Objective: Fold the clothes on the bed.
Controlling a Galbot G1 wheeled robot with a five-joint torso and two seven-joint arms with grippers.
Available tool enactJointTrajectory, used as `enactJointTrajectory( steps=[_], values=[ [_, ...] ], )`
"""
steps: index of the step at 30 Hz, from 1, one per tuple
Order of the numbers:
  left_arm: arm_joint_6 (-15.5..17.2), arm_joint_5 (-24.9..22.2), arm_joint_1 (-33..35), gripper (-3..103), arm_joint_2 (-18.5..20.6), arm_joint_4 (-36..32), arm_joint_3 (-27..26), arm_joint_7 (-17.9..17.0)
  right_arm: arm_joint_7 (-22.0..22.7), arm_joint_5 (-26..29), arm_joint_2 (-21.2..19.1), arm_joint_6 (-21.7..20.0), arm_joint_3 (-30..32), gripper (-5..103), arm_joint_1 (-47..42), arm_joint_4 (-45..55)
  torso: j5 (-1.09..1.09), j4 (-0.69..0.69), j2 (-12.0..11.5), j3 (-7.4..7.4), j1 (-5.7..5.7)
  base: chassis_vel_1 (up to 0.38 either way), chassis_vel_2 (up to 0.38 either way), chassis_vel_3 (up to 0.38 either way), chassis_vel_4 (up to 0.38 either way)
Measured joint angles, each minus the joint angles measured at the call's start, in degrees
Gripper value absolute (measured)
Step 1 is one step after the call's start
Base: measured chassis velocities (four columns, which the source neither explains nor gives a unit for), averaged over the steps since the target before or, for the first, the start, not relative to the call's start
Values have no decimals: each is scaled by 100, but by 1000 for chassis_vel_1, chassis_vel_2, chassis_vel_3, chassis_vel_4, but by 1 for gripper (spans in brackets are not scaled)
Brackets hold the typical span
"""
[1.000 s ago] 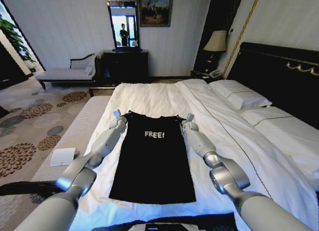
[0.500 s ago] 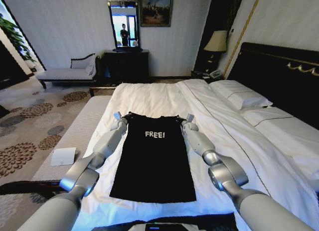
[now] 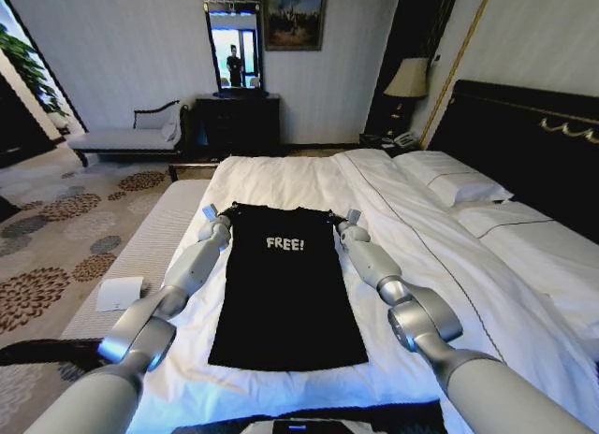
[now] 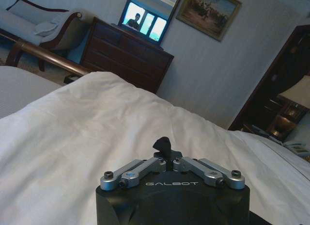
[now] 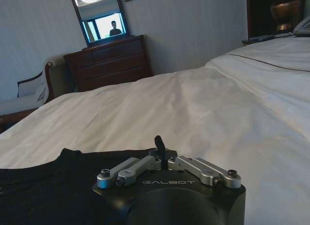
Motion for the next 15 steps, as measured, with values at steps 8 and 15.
enactJointTrajectory(
  steps=[8, 15],
  values=[
    [41, -131, 12, 1, 219, -175, 15, -56, -18, -138, 47, 66, 0, 1, 64, -70, 0, 2, 0, 0, 0, 0, 0, 0, 0],
    [42, -128, -10, 1, 197, -121, 79, -52, -12, -159, 24, 81, 4, 1, 76, -60, -1, 3, 0, 0, 0, 0, 0, 0, 0]
  ],
)
